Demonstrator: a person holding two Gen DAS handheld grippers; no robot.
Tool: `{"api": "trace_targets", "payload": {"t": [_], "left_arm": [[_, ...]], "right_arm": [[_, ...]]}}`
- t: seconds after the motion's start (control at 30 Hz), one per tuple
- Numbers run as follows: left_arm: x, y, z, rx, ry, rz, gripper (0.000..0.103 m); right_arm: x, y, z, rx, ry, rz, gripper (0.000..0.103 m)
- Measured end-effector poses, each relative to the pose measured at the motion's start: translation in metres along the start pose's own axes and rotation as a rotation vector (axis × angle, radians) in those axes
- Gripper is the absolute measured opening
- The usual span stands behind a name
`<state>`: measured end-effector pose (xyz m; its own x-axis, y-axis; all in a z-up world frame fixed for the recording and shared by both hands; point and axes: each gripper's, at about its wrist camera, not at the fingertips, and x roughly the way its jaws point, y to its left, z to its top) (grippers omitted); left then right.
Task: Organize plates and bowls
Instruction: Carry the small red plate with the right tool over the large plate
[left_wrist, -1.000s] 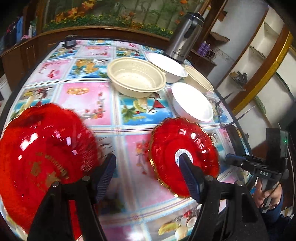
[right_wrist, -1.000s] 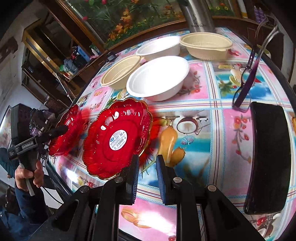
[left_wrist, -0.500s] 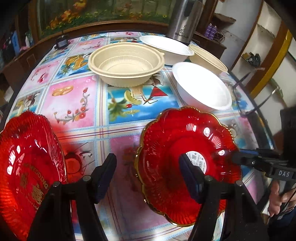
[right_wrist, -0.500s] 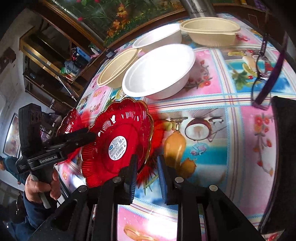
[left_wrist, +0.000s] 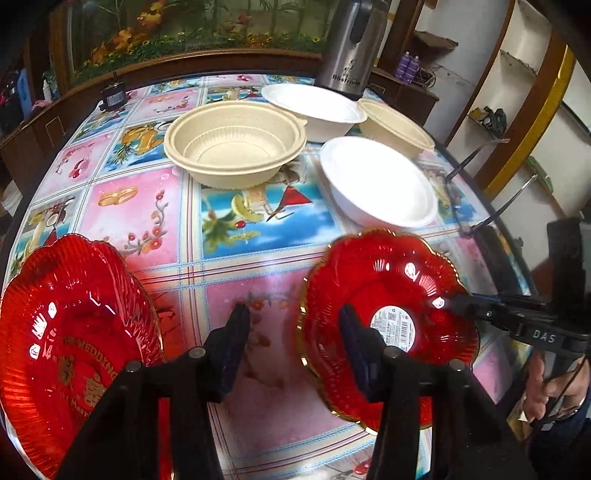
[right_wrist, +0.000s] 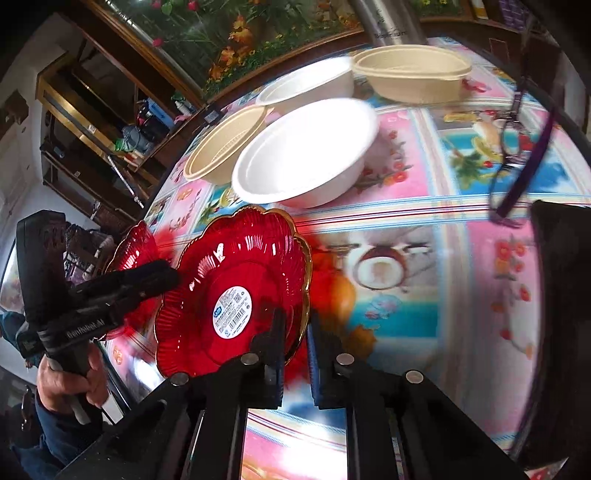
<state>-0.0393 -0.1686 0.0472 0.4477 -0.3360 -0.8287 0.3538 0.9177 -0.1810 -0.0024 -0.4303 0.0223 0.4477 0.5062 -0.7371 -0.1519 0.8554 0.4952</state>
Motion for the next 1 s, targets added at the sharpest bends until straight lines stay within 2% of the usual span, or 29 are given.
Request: {"api": "trace_targets", "payload": {"t": [0.23,0.3,0.4,0.63,1.0], "left_arm": [[0.018,-0.016,-0.004,0.014,0.053,-0.047,0.049],[0.024,-0.022,-0.007,0.024,0.071,-0.056,0.031],[0.029,-0.03,-0.014,0.036,0.063,-0.042,0.03],[0.013,-0.035,-0.022,0.034,0.019,-0.051,0.03],[-0.034,0.007,-0.028,-0.05,-0.076,-0.055,0.03]], "right_arm": [[-0.012,-0.013,-0.004,0.026,-0.025,0.005,0.011],[-0.011,-0.014,-0.006,0.026,-0.01,0.0,0.013],[-0.007,-0.014,-0.008,0.035,0.007,0.008,0.014],[-0.019,-0.012,-0.013,0.035,-0.056,0.0,0.013],[-0.024,0.036,0.001,-0.048,-0.088,0.031,0.013]]}}
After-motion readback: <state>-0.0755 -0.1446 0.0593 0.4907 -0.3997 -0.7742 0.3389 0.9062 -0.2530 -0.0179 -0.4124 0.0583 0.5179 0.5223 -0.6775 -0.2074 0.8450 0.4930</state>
